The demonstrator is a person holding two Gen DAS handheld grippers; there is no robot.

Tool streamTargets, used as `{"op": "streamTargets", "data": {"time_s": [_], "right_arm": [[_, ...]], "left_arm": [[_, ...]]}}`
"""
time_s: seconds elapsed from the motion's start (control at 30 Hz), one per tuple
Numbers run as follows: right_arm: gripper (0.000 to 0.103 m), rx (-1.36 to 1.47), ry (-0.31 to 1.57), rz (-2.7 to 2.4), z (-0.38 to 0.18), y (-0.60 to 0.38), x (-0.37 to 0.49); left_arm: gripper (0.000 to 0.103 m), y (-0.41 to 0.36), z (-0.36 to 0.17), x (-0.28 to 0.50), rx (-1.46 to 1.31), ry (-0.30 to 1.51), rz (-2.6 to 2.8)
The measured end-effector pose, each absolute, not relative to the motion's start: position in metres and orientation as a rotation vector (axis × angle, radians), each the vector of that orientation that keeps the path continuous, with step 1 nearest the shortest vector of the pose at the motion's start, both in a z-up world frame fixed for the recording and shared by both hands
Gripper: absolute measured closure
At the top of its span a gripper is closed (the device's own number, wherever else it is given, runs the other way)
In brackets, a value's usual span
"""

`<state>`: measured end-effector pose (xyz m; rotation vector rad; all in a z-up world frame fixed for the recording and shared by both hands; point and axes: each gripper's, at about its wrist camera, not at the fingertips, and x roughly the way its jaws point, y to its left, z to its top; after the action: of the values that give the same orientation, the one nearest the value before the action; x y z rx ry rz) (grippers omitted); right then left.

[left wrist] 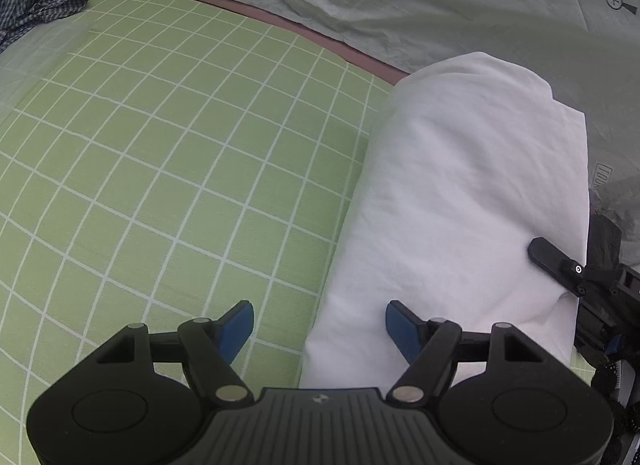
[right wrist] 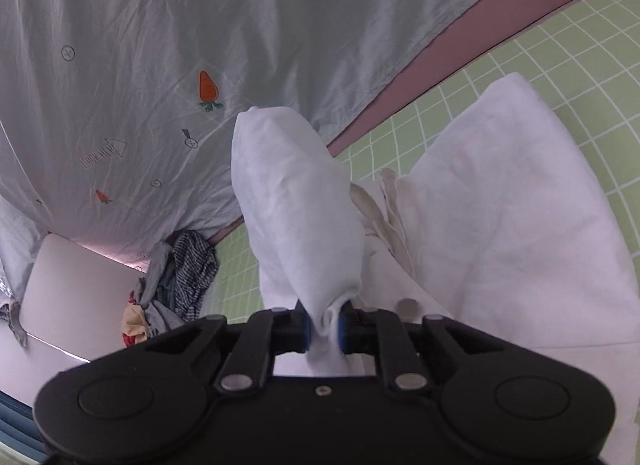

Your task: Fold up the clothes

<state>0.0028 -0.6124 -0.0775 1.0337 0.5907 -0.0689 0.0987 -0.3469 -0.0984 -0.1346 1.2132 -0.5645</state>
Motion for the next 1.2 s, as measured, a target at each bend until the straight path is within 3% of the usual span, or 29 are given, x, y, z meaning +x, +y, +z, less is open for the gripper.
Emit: {"op": "streamTargets", "data": {"time_s": [0.13,0.27,0.37,0.47,0.6,0.83,1.0,1.2], "right_arm": [[0.092,1.155,0.517,-0.115,-0.074,-0.651,-0.035],[0.086,1.080,0.614,-0.320,-0.083,-0.683,-0.060],[0.057,0.956,0.739,-0.496,-0.087,-0.687,-0.061],[0.050,0.844,0.737,-0.516,-0.080,-0.680,-0.063],[0.024,0.859,0.710,-0.461,-0.080,-0.678,-0.068],[0.023,0.901,0.770,-0.436,-0.101,-0.675,-0.068],[0.015,0.946,0.764,-0.430,-0.117,-0.677,-0.067],[0.010,1.053,0.720,-0.358,-0.131,-0.677,-0.060]], "left_arm": [[0.029,-0.363,-0.089,0.090,-0.105,1.187,-0.646],[0.028,-0.379,-0.093,0.084,-0.032,1.183,-0.669],[0.024,-0.386,-0.096,0.083,-0.008,1.190,-0.674],[0.021,-0.390,-0.095,0.084,-0.023,1.186,-0.694],[0.013,-0.400,-0.091,0.085,-0.024,1.167,-0.716],[0.008,-0.433,-0.102,0.088,0.085,1.156,-0.722],[0.001,-0.446,-0.114,0.093,0.187,1.129,-0.780],[0.000,-0.441,-0.132,0.114,0.075,1.232,-0.845]]}}
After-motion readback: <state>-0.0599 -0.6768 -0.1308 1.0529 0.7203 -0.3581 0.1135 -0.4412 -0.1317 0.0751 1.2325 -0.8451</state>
